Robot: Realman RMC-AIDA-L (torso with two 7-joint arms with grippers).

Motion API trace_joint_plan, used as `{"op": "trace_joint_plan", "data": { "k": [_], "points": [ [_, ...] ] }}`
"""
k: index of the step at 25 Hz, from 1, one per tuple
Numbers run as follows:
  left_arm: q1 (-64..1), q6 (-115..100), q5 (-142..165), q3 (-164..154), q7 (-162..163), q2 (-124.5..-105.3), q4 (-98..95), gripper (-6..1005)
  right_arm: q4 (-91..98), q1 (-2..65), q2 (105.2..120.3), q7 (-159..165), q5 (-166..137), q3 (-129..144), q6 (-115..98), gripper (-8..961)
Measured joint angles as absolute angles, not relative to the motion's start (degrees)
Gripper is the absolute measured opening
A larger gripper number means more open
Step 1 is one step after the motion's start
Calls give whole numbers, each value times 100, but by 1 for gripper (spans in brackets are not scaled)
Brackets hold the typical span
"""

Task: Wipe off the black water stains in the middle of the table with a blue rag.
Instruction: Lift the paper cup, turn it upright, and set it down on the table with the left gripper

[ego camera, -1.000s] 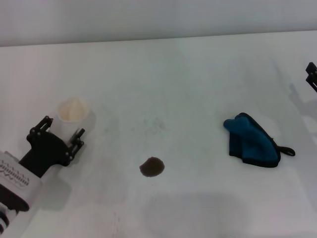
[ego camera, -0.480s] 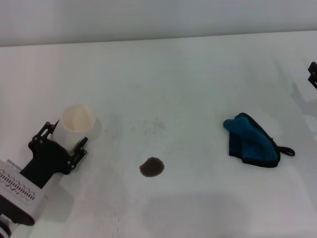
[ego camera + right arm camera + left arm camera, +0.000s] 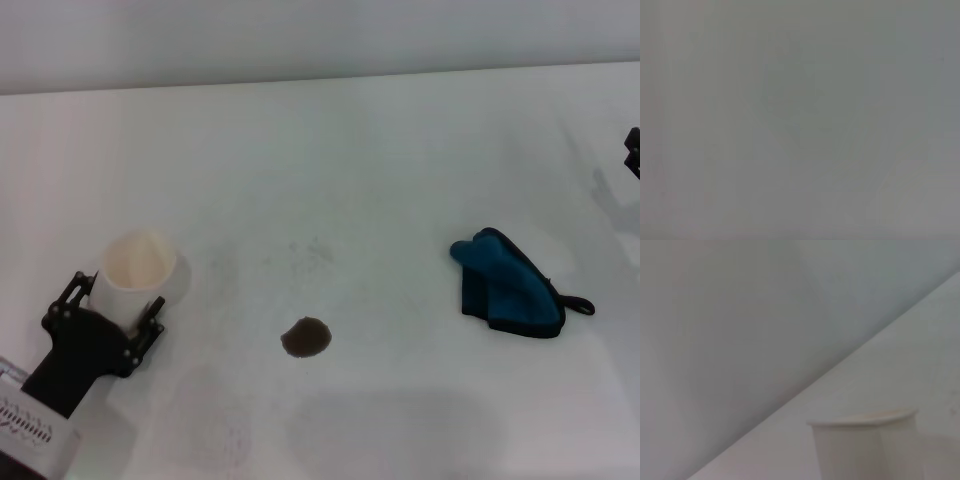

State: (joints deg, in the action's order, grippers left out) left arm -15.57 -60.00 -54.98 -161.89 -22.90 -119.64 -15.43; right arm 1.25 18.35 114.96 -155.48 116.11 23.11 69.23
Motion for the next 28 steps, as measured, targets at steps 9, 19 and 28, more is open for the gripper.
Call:
{"op": "trace_joint_plan", "data": {
  "k": [9, 19, 28],
  "points": [
    [-1245, -6370, -5505, -16195, -2176, -11944, -1532, 737, 151, 1811, 11496, -15545, 11594, 2312, 6916, 826],
    [-1004, -6852, -5521, -16219, -1944, -11941, -1530, 859, 164, 1780, 11491, -15525, 11591, 2312, 6943, 826],
    [-768, -6928, -5522, -16218, -1473, -11945, -1528, 876, 226, 1751, 11479, -15482, 11584, 2346, 6952, 826]
  ]
}}
